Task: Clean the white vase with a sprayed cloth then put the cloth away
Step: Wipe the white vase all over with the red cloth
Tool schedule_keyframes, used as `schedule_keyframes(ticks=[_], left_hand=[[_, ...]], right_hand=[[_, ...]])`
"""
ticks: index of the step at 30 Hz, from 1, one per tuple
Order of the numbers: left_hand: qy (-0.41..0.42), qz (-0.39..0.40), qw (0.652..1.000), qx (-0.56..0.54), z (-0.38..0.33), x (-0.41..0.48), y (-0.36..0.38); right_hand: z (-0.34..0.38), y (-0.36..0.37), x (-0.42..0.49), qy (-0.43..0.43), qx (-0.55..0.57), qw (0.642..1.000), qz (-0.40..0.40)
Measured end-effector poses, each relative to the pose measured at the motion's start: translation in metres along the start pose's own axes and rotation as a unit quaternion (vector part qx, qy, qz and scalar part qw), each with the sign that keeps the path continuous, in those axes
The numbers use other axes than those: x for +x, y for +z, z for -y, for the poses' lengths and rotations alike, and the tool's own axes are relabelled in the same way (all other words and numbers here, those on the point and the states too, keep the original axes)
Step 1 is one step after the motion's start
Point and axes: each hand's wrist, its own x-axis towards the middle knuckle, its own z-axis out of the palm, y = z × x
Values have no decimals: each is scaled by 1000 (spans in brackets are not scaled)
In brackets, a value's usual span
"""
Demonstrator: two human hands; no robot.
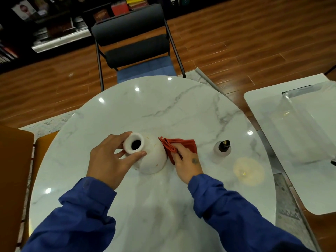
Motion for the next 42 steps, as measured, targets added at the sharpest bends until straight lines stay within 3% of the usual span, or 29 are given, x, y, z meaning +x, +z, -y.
schedule_keyframes(ticks=[5, 7, 10, 15, 21, 27, 34, 38, 42], left_hand=[[-6, 5, 1000, -4, -2, 2, -1], [-6, 7, 1000, -3, -2, 1, -1], [-10, 2, 1000, -8, -2, 1, -1], [-8, 2, 1000, -10, 1, 1, 0], [-4, 6, 1000, -6, 0, 1, -1], [-5, 4, 1000, -17, 1, 1, -1], [1, 10, 1000, -11, -1, 2, -2], [-1, 12, 1000, -14, -1, 2, -2], [-3, 14, 1000, -13, 0, 3, -2]], right_hand=[[37, -8, 58, 17, 7, 993, 118], [48, -14, 63, 38, 64, 987, 144], [56, -26, 46, 19, 108, 986, 123], [56, -23, 8, -43, 57, 997, 39], [71, -18, 26, -73, 36, 994, 78], [56, -26, -7, -119, 18, 992, 24], [79, -16, 12, -176, -45, 980, 75], [64, -20, -11, -222, -87, 971, 29], [75, -20, 4, -174, -100, 978, 56]])
